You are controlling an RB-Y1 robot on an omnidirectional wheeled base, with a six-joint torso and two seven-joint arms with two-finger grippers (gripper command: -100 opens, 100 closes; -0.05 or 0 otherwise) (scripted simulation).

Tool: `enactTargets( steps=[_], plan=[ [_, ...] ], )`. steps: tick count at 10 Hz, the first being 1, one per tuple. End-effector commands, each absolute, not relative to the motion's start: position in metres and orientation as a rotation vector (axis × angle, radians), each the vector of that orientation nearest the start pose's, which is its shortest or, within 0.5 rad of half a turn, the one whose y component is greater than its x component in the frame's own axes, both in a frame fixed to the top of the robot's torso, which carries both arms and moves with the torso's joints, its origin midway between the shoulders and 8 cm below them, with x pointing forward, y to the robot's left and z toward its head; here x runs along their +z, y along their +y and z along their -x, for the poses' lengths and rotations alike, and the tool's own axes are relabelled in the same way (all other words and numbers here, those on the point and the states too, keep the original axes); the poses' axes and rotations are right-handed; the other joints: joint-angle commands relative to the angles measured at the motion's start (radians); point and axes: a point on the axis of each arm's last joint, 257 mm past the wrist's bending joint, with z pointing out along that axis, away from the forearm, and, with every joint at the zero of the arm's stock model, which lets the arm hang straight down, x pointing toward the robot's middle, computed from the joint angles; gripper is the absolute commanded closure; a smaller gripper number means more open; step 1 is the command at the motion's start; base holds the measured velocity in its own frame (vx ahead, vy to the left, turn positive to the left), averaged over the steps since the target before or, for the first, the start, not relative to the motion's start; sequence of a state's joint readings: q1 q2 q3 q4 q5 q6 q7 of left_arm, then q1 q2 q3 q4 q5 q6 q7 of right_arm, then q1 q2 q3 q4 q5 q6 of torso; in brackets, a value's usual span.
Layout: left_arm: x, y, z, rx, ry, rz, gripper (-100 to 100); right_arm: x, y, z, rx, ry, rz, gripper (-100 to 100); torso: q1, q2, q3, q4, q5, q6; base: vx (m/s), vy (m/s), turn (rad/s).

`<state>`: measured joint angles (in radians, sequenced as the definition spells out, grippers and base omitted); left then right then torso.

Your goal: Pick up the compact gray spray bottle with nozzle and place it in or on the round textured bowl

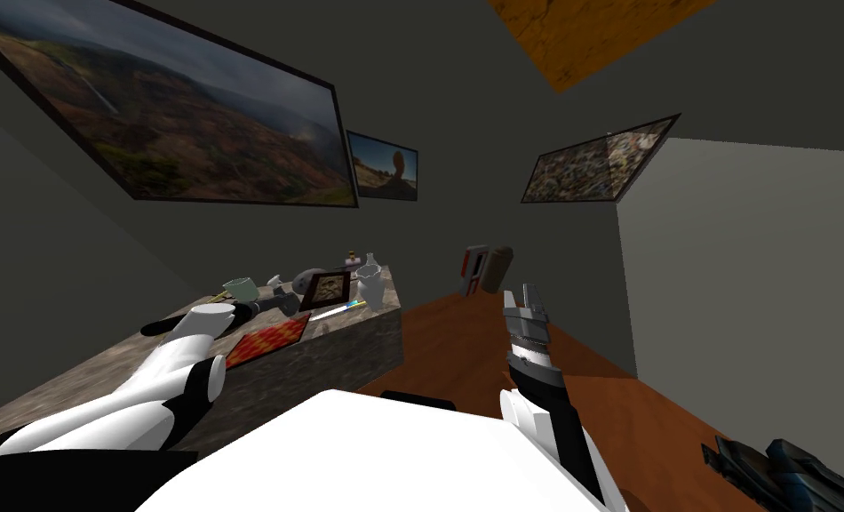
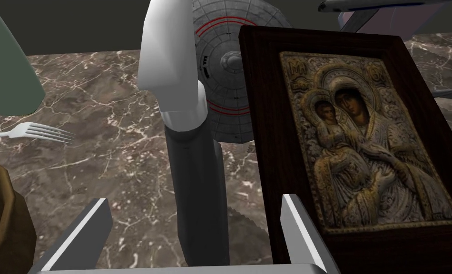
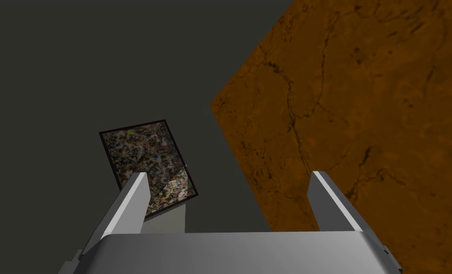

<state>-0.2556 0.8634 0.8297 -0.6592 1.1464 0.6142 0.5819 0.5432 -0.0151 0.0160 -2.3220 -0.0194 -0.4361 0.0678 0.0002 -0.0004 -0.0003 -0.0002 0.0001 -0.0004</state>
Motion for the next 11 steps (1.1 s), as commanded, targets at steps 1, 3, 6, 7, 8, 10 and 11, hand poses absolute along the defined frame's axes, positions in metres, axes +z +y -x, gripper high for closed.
enactTargets(
  steps=[1,3,6,7,8,10,11],
  plan=[
    [-0.228,0.781,-0.399,-1.449,-0.593,2.363,-100,0.017,-0.28,-0.344,1.24,0.673,-0.683,0,0.0,0.0,0.0,0.0,0.0,0.0,0.0,0.0,0.0],
    [-0.228,0.781,-0.399,-1.449,-0.594,2.363,100,0.017,-0.28,-0.344,1.24,0.673,-0.683,0,0.0,0.001,0.0,0.0,0.0,0.0,0.0,0.0,0.0],
    [-0.228,0.781,-0.399,-1.45,-0.595,2.363,100,0.017,-0.28,-0.344,1.24,0.673,-0.683,0,0.0,0.001,0.0,0.0,0.0,0.0,0.0,0.0,0.0],
    [-0.228,0.781,-0.399,-1.45,-0.595,2.363,0,0.017,-0.28,-0.344,1.24,0.673,-0.683,0,0.0,0.001,0.0,0.0,0.0,0.0,0.0,0.0,0.0],
    [-0.228,0.781,-0.399,-1.45,-0.595,2.364,100,0.017,-0.28,-0.344,1.24,0.673,-0.683,0,0.0,0.001,0.0,0.0,0.0,0.0,0.0,0.0,0.0],
    [-0.209,0.789,-0.396,-1.458,-0.584,2.353,100,0.017,-0.28,-0.344,1.24,0.673,-0.683,0,0.0,0.001,0.0,0.0,0.0,0.0,-0.031,-0.026,-0.014],
    [-0.194,0.795,-0.394,-1.462,-0.576,2.345,100,0.017,-0.28,-0.344,1.24,0.673,-0.683,0,-0.003,0.004,0.002,0.001,-0.001,-0.001,-0.117,-0.106,-0.02]
  ],
)
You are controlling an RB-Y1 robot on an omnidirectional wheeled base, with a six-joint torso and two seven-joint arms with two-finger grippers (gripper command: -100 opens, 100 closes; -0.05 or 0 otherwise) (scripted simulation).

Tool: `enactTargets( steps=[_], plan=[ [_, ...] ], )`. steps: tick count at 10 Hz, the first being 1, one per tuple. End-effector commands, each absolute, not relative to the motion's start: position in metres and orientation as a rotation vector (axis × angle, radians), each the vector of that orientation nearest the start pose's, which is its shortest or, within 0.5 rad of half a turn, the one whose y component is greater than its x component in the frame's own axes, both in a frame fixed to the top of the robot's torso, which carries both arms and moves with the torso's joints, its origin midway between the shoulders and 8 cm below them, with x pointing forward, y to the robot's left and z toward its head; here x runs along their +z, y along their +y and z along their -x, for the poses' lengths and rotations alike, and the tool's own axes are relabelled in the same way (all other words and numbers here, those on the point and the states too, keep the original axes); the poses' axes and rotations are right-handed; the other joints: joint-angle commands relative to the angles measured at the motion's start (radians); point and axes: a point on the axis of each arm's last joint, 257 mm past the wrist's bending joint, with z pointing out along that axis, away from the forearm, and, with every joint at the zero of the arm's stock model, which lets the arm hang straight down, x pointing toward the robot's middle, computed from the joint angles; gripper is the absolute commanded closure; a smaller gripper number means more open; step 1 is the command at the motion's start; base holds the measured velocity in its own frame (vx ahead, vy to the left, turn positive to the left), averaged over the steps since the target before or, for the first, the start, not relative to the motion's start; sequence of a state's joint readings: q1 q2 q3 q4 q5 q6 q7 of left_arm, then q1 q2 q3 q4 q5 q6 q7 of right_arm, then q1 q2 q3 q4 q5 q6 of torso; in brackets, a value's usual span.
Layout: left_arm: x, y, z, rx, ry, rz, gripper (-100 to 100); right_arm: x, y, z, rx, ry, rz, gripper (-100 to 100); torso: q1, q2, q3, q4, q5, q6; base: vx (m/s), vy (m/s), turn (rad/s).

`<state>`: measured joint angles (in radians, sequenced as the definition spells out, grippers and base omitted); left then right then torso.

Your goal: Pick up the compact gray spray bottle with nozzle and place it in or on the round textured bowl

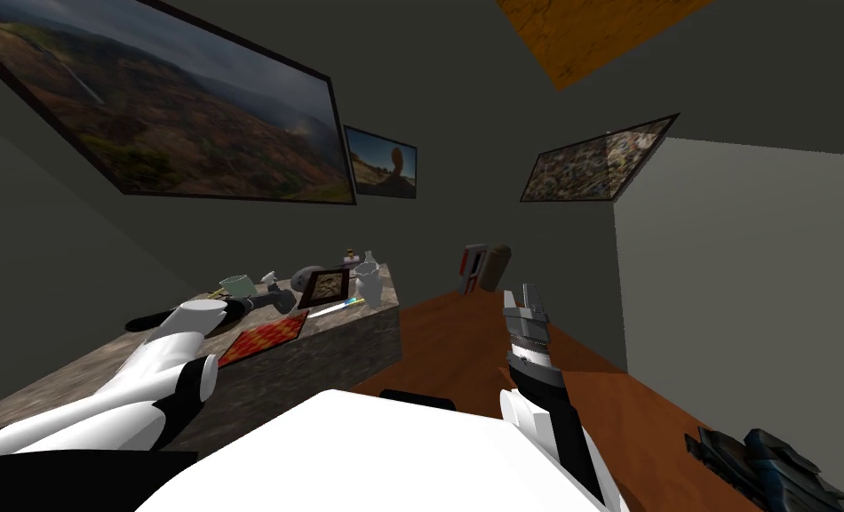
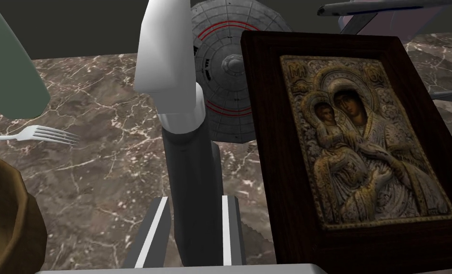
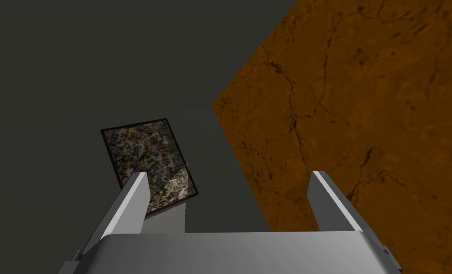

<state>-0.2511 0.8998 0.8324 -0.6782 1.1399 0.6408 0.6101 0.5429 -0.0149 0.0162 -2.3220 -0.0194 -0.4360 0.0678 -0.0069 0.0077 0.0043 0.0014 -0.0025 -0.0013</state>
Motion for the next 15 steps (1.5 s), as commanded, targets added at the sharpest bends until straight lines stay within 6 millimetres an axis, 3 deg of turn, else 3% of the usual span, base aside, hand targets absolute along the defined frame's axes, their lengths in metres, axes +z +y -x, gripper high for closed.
enactTargets(
  steps=[1,2,4,7,11,15],
  plan=[
    [-0.186,0.798,-0.393,-1.465,-0.571,2.342,100,0.017,-0.28,-0.344,1.24,0.673,-0.683,0,0.0,0.0,0.0,0.0,0.0,0.0,-0.119,-0.102,-0.007],
    [-0.17,0.804,-0.39,-1.468,-0.562,2.334,100,0.017,-0.28,-0.344,1.24,0.673,-0.683,0,-0.001,0.002,0.001,0.001,-0.001,-0.001,-0.105,-0.103,-0.006],
    [-0.17,0.804,-0.39,-1.468,-0.562,2.334,100,0.017,-0.28,-0.344,1.24,0.673,-0.683,0,-0.001,0.0,0.001,0.001,-0.001,0.0,-0.047,-0.052,0.002],
    [-0.127,0.815,-0.383,-1.481,-0.542,2.32,100,0.017,-0.28,-0.344,1.24,0.673,-0.683,0,0.001,0.0,0.0,0.0,-0.001,-0.001,-0.075,-0.054,-0.008],
    [-0.094,0.824,-0.373,-1.477,-0.537,2.325,100,0.017,-0.28,-0.344,1.24,0.673,-0.683,0,0.003,-0.001,0.0,0.001,-0.001,-0.001,-0.058,-0.011,0.018],
    [-0.096,0.824,-0.366,-1.477,-0.55,2.364,100,0.017,-0.28,-0.344,1.239,0.673,-0.683,0,0.027,-0.009,-0.005,-0.001,0.006,-0.002,0.05,0.253,0.084]
  ],
)
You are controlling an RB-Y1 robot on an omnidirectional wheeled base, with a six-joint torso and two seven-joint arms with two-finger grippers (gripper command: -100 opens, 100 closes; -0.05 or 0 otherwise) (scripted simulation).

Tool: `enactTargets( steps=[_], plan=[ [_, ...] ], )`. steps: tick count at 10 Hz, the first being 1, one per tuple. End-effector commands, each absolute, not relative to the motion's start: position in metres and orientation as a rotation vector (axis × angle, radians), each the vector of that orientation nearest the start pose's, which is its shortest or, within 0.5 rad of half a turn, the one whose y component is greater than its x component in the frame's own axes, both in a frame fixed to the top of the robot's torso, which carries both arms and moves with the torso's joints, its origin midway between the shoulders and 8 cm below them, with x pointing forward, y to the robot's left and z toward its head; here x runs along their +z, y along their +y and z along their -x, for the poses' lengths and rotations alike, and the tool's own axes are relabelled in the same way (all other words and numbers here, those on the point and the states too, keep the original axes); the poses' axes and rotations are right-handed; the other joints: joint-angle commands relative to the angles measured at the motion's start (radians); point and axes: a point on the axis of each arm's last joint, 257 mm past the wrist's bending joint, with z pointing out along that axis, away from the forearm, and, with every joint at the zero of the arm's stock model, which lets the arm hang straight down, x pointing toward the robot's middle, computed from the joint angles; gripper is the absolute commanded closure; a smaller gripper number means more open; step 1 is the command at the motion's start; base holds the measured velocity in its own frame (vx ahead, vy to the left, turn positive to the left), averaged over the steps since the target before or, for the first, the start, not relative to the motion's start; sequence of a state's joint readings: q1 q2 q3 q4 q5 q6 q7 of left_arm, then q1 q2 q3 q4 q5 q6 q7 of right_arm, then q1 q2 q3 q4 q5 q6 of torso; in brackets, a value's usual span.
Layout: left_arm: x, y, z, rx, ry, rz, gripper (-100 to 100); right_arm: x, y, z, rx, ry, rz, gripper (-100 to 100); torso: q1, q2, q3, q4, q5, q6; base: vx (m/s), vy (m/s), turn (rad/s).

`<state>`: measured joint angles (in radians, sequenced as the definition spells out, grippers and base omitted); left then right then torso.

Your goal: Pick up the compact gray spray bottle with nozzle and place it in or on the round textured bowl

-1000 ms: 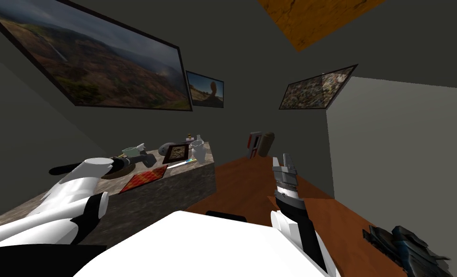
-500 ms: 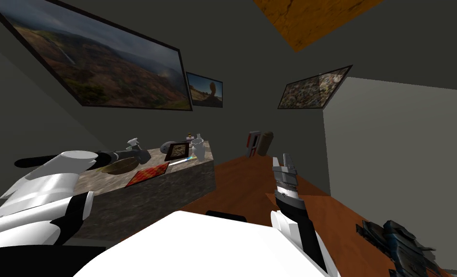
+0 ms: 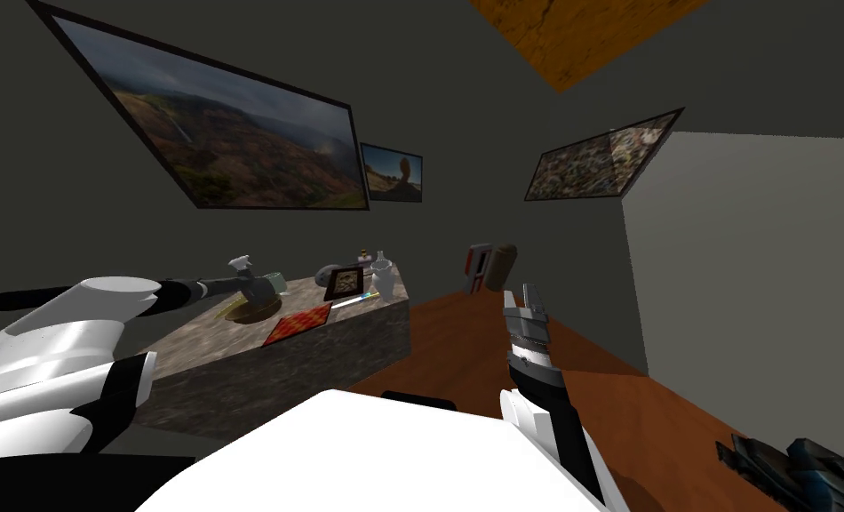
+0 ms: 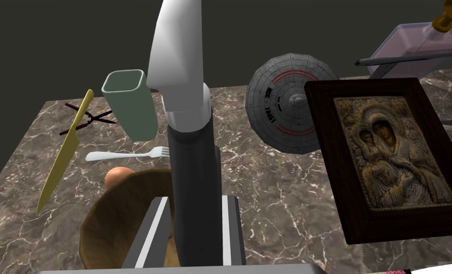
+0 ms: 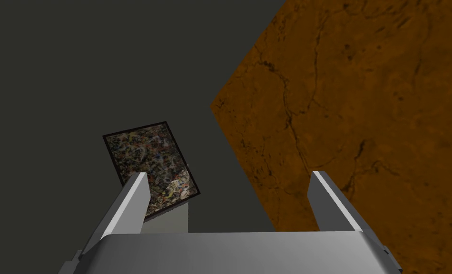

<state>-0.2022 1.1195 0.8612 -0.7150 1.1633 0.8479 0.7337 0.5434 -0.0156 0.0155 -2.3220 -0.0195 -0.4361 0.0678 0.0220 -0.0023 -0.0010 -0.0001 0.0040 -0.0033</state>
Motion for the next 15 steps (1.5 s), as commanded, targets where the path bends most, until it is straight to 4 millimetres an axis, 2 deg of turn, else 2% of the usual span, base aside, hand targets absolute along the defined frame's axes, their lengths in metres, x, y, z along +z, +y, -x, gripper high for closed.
enactTargets(
  steps=[1,3,4,5,9,10,11,12,15],
  plan=[
    [-0.095,0.824,-0.365,-1.487,-0.554,2.368,100,0.017,-0.28,-0.344,1.239,0.673,-0.683,0,0.0,0.0,0.0,0.0,0.0,0.0,0.044,0.284,0.079],
    [-0.093,0.823,-0.365,-1.507,-0.56,2.376,100,0.017,-0.28,-0.344,1.239,0.673,-0.683,0,0.0,0.0,0.0,0.0,0.001,0.0,0.074,0.245,0.063],
    [-0.093,0.823,-0.364,-1.499,-0.558,2.372,100,0.017,-0.28,-0.344,1.239,0.673,-0.683,0,-0.002,-0.001,0.0,0.0,0.0,0.001,0.035,0.1,0.009],
    [-0.091,0.824,-0.364,-1.501,-0.556,2.369,-100,0.017,-0.28,-0.344,1.24,0.673,-0.683,0,-0.01,0.001,0.0,0.0,0.0,0.002,0.006,0.022,-0.002],
    [-0.091,0.824,-0.364,-1.5,-0.556,2.369,-100,0.017,-0.28,-0.344,1.24,0.673,-0.683,0,-0.02,0.004,0.002,0.001,-0.003,0.002,0.001,0.002,0.0],
    [-0.091,0.824,-0.364,-1.5,-0.556,2.369,0,0.017,-0.28,-0.344,1.24,0.673,-0.683,0,-0.02,0.004,0.002,0.001,-0.003,0.002,0.0,0.0,0.0],
    [-0.075,0.826,-0.36,-1.502,-0.552,2.371,-100,0.017,-0.28,-0.344,1.24,0.673,-0.683,0,-0.02,0.004,0.002,0.001,-0.003,0.002,0.028,-0.012,0.02],
    [-0.075,0.826,-0.36,-1.502,-0.552,2.371,-100,0.017,-0.28,-0.344,1.24,0.673,-0.683,0,-0.021,0.003,0.002,0.001,-0.004,0.002,0.039,-0.013,0.019],
    [-0.041,0.829,-0.351,-1.501,-0.541,2.376,-100,0.017,-0.28,-0.344,1.24,0.673,-0.683,0,-0.022,0.001,0.001,0.0,-0.004,0.002,0.048,-0.019,0.021]
  ],
)
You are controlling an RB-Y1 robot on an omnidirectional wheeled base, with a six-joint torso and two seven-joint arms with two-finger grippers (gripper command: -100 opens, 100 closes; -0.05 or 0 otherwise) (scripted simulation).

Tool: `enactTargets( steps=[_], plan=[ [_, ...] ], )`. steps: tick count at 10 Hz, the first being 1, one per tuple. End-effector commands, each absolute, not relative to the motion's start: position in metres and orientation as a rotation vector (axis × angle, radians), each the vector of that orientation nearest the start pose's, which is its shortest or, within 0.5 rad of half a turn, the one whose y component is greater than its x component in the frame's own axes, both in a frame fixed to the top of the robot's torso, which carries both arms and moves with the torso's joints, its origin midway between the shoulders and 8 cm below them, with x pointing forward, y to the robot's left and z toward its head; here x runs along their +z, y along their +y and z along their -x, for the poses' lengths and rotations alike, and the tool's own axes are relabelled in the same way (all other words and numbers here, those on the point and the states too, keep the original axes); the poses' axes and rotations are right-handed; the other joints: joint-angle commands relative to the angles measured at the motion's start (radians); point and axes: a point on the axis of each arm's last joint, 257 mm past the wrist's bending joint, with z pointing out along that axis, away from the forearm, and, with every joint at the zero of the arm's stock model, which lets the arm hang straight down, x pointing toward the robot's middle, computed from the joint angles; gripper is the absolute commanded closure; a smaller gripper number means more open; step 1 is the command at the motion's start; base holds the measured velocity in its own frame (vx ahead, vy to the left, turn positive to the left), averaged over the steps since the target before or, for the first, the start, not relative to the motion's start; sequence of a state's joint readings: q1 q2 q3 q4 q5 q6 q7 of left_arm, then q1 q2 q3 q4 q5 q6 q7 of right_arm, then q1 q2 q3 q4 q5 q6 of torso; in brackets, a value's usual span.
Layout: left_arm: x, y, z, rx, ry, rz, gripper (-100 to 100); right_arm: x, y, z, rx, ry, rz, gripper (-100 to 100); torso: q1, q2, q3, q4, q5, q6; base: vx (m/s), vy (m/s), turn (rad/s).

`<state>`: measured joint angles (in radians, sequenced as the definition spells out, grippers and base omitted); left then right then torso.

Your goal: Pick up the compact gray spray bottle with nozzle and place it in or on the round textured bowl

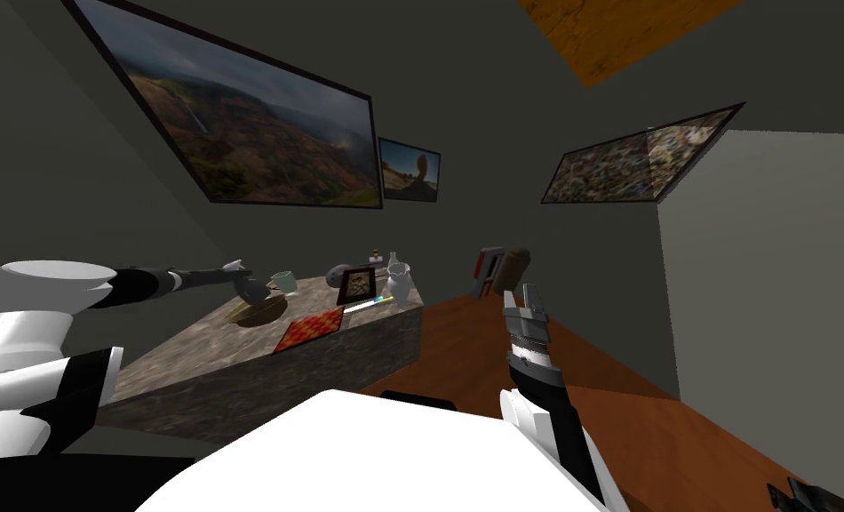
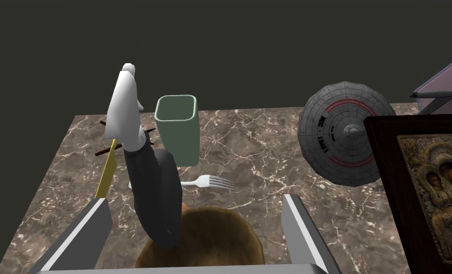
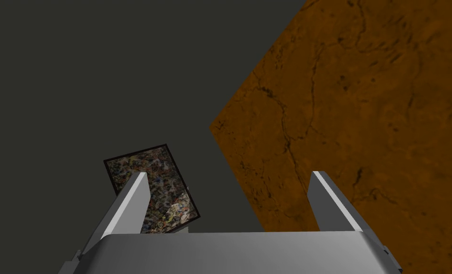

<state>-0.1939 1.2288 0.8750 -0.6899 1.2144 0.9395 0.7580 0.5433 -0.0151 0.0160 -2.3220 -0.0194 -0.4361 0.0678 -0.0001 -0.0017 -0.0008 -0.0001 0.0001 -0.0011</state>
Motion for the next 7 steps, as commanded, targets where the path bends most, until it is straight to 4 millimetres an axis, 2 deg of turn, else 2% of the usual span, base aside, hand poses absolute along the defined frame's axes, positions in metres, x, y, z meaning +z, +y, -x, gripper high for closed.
enactTargets(
  steps=[1,2,7],
  plan=[
    [-0.0467,0.8295,-0.3542,-1.501,-0.541,2.372,-100,0.0168,-0.2797,-0.3437,1.24,0.673,-0.683,0,0.0,0.0,0.0,0.0,0.0,0.0,0.027,-0.008,0.007],
    [-0.0455,0.829,-0.3542,-1.502,-0.542,2.374,0,0.0169,-0.2797,-0.3437,1.24,0.673,-0.683,0,0.001,0.001,0.001,0.0,0.001,0.0,0.0,0.0,0.0],
    [-0.0456,0.8291,-0.3543,-1.502,-0.542,2.374,0,0.0169,-0.2797,-0.3437,1.24,0.673,-0.683,0,0.002,0.004,0.002,0.001,0.001,0.0,0.0,0.0,0.0]
  ],
)
